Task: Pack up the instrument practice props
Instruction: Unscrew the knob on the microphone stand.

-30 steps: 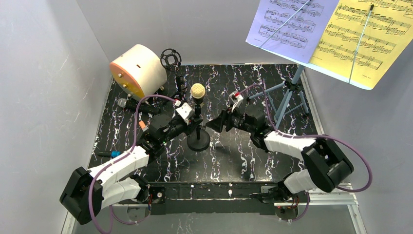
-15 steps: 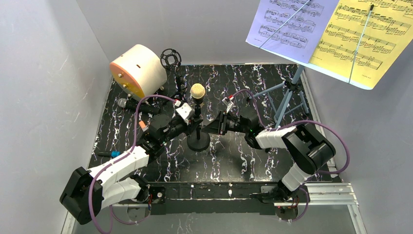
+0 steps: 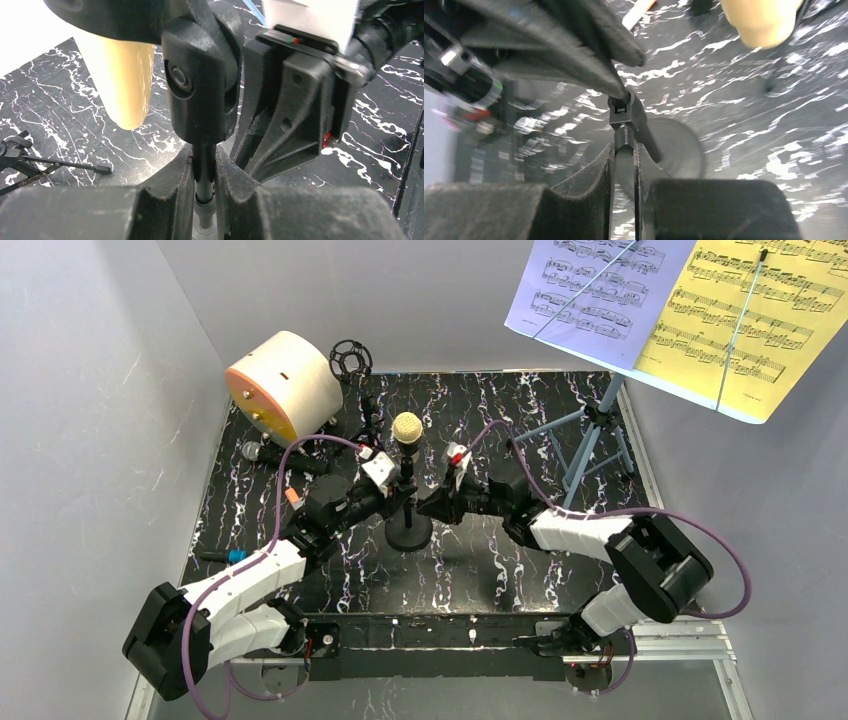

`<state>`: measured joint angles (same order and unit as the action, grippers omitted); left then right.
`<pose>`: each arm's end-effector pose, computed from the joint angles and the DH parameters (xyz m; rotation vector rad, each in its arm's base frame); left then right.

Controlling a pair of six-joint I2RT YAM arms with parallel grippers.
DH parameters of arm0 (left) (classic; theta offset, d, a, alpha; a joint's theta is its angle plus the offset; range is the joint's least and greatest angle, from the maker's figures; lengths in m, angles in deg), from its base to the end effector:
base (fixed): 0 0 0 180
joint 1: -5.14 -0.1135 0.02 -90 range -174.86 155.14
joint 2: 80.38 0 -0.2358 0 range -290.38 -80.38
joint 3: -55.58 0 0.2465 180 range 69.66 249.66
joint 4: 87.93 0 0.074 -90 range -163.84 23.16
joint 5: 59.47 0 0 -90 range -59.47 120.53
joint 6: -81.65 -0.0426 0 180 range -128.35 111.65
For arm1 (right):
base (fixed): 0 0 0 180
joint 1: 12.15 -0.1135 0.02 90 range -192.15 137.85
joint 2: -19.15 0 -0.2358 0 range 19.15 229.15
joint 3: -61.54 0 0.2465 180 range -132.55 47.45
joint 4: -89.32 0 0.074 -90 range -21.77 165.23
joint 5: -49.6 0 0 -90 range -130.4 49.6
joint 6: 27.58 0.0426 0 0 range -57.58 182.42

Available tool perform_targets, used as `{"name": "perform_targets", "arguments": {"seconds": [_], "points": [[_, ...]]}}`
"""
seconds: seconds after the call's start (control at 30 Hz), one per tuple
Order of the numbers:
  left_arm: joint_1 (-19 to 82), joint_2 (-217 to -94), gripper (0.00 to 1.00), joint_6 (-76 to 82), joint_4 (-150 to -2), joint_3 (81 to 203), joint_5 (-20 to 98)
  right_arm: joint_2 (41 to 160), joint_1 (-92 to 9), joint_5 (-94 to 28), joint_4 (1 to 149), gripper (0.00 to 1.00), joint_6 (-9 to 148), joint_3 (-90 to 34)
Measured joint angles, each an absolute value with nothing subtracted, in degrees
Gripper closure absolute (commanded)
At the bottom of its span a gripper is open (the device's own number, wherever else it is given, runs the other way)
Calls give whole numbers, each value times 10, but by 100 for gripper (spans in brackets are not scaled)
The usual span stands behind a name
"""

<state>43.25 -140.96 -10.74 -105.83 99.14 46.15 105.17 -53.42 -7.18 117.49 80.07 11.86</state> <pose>0.1935 -0.1663 0.2485 0.7552 1.4096 -0.7001 0.2181 0.2225 0.1871 -0.8232 1.6652 1.2337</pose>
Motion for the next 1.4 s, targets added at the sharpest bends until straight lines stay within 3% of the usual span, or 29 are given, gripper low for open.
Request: {"name": "perform_targets", "arguments": {"seconds": [0.33, 0.5, 0.7, 0.77, 0.87, 0.9, 1.2, 1.4], "points": [[424, -1409, 100, -112, -1059, 990, 432, 1023, -665, -326, 1124, 99, 260, 113], [422, -1409, 100, -114, -1060, 990, 420, 1059, -725, -462, 1234, 99, 19, 151], [424, -1409, 100, -114, -1060, 990, 424, 1119, -761, -537, 1381, 98, -213, 193], [424, -1409, 100, -116, -1059, 990, 423, 1137, -768, -555, 1410, 86, -253, 194], [424, -1409, 100, -116, -1060, 990, 424, 1142, -772, -566, 1422, 57, -258, 196], [424, -1409, 100, -116, -1059, 990, 424, 1141, -772, -568, 1420, 52, -246, 196], [430, -1409, 100, -111, -1059, 989, 445, 1015, -757, -535, 1288, 26, 48, 196], [430, -1409, 100, -111, -1059, 989, 446, 931, -696, -463, 1229, 21, 350, 196]]}}
